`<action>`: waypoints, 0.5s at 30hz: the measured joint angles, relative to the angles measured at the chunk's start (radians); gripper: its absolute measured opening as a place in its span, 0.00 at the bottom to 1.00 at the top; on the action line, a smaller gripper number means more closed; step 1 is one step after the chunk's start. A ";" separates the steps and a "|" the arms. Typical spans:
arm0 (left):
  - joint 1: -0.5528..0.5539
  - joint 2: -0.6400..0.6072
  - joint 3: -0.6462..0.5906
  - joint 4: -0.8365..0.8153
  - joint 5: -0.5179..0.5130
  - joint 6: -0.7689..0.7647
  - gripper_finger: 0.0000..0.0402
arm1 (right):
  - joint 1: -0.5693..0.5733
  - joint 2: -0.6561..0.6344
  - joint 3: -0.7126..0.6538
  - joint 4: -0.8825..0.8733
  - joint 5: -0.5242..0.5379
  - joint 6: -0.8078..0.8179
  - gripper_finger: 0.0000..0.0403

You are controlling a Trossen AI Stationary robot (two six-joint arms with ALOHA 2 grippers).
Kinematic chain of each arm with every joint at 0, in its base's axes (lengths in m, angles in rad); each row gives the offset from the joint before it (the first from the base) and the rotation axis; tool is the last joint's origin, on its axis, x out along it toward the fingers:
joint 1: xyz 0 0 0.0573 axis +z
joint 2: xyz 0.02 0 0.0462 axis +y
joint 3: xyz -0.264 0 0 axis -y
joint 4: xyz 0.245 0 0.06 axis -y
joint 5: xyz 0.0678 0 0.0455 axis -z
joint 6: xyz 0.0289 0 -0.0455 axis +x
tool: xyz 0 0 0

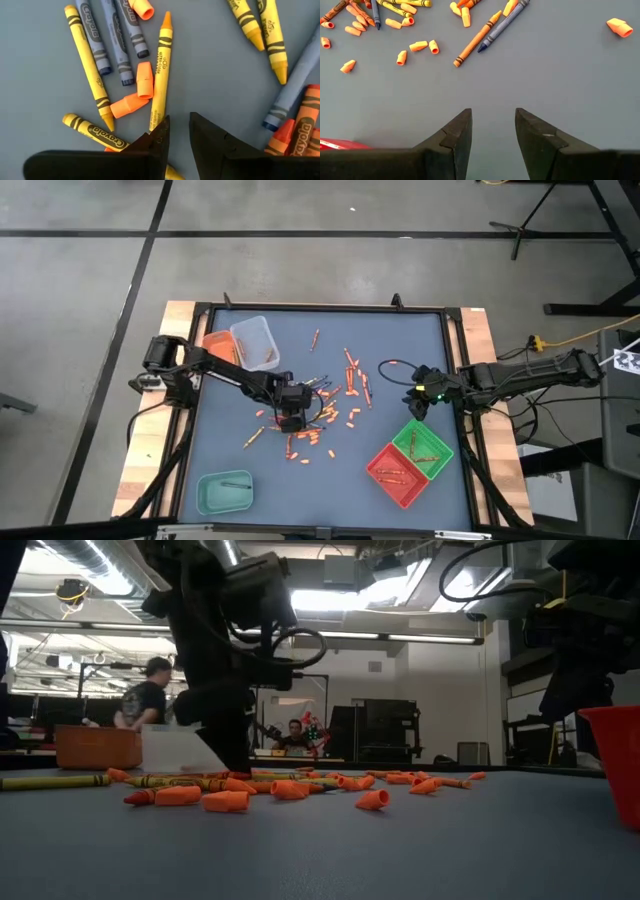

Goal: Sort crayons
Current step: Put the yellow crayon into the orange bin

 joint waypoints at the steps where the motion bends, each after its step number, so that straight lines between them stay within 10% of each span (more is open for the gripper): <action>1: 0.005 0.001 0.000 0.000 0.009 -0.002 0.16 | 0.000 0.000 0.000 0.000 0.000 0.000 0.37; 15: 0.018 -0.006 -0.002 -0.002 0.064 -0.001 0.09 | 0.000 0.000 0.000 0.020 0.000 0.000 0.37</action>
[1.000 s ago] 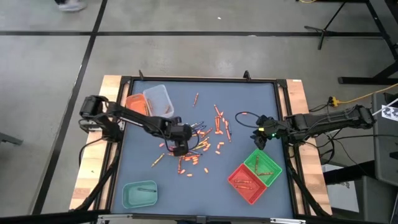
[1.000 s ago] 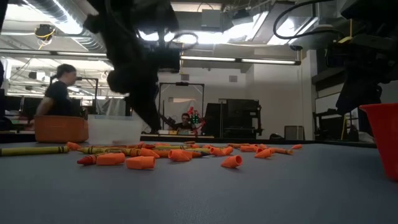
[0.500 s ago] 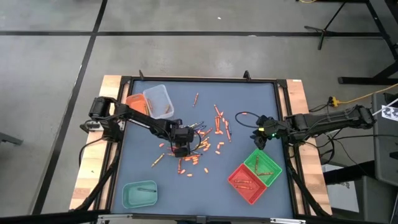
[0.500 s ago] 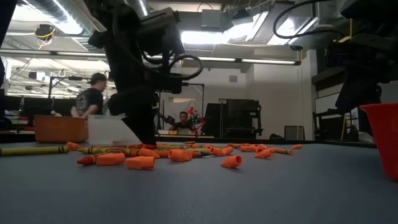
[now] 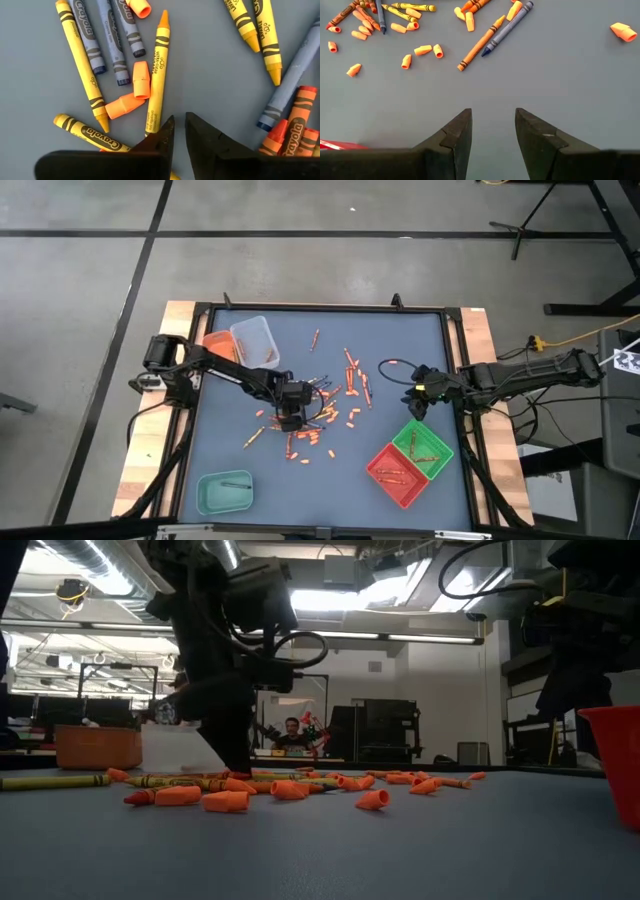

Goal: Sort crayons
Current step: Put the yellow crayon into the orange bin

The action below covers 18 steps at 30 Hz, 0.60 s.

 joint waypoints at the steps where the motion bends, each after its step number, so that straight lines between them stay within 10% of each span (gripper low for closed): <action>1: 0.000 -0.006 -0.001 0.000 -0.001 0.000 0.09 | 0.000 0.000 0.000 0.000 0.000 0.000 0.37; 18: 0.003 -0.062 -0.004 -0.008 -0.078 0.002 0.09 | 0.000 0.000 0.000 0.001 0.000 0.000 0.37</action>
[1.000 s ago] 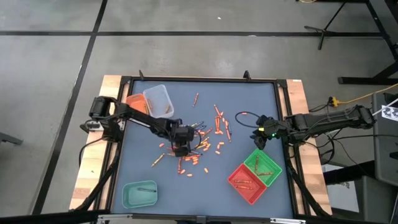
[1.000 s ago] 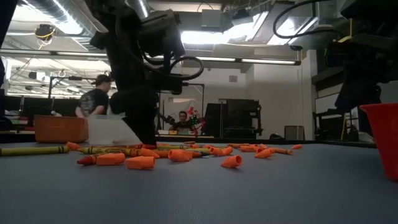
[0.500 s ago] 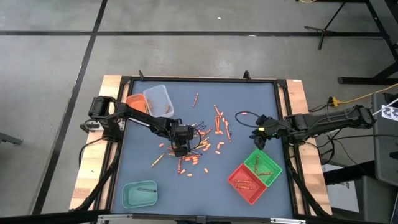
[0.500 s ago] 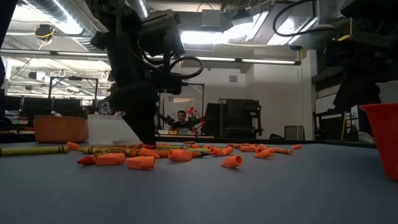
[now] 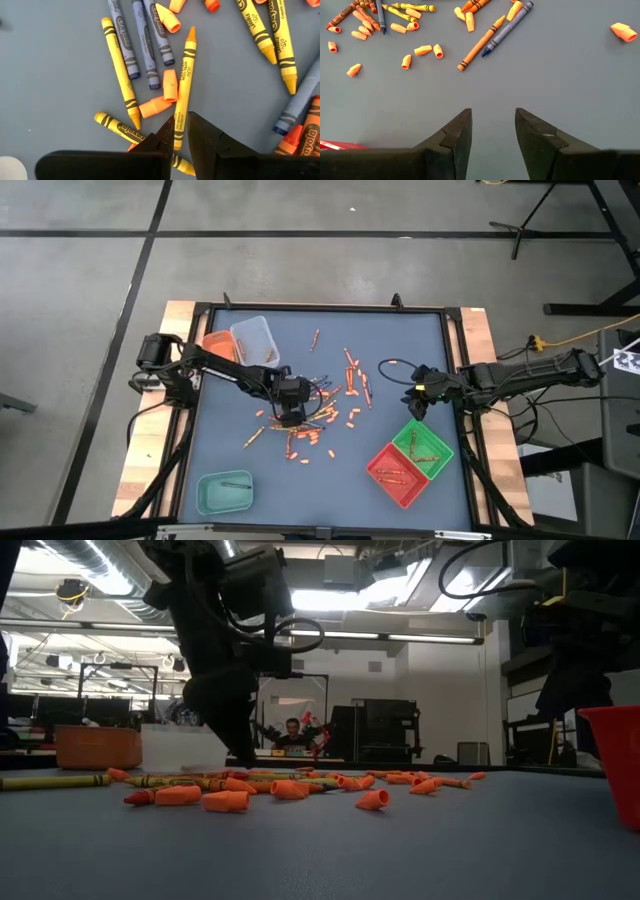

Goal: Sort crayons
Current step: Put the yellow crayon into the orange bin

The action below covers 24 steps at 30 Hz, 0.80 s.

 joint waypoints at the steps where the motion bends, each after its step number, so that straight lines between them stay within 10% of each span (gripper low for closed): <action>1: 0.000 0.000 0.000 0.000 0.000 0.000 0.09 | 0.000 0.000 0.000 0.000 0.000 0.000 0.37; 24: 0.015 0.077 0.006 0.008 0.047 0.000 0.05 | 0.000 0.000 0.000 0.000 0.000 0.000 0.37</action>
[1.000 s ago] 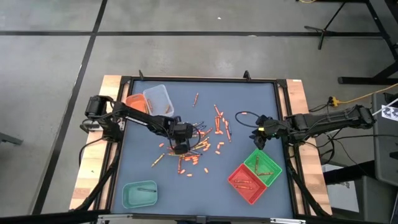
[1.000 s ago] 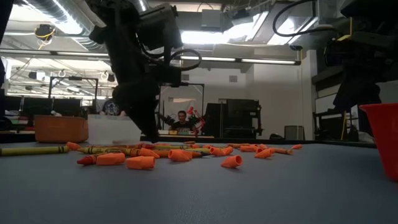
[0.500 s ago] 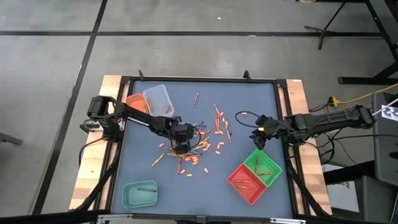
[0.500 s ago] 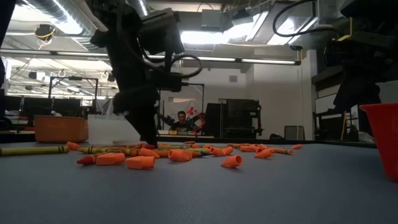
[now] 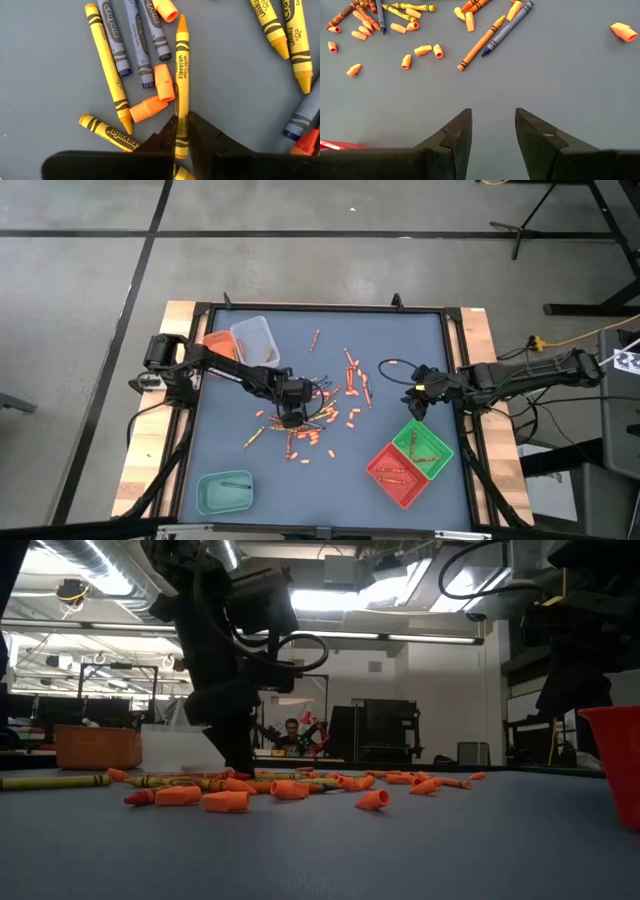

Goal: Sort crayons
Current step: Put the yellow crayon into the orange bin

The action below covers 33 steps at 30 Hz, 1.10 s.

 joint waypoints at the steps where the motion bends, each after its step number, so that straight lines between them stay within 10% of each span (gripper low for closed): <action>1: 0.002 0.000 0.000 0.000 -0.001 0.000 0.03 | 0.000 0.000 0.000 0.000 0.000 0.000 0.37; 23: 0.042 -0.199 -0.006 -0.102 -0.001 0.000 0.00 | 0.000 0.000 0.000 0.000 0.000 0.000 0.37; 33: 0.134 -0.430 -0.005 -0.403 -0.192 -0.015 0.00 | 0.000 0.000 0.000 0.001 0.000 0.000 0.37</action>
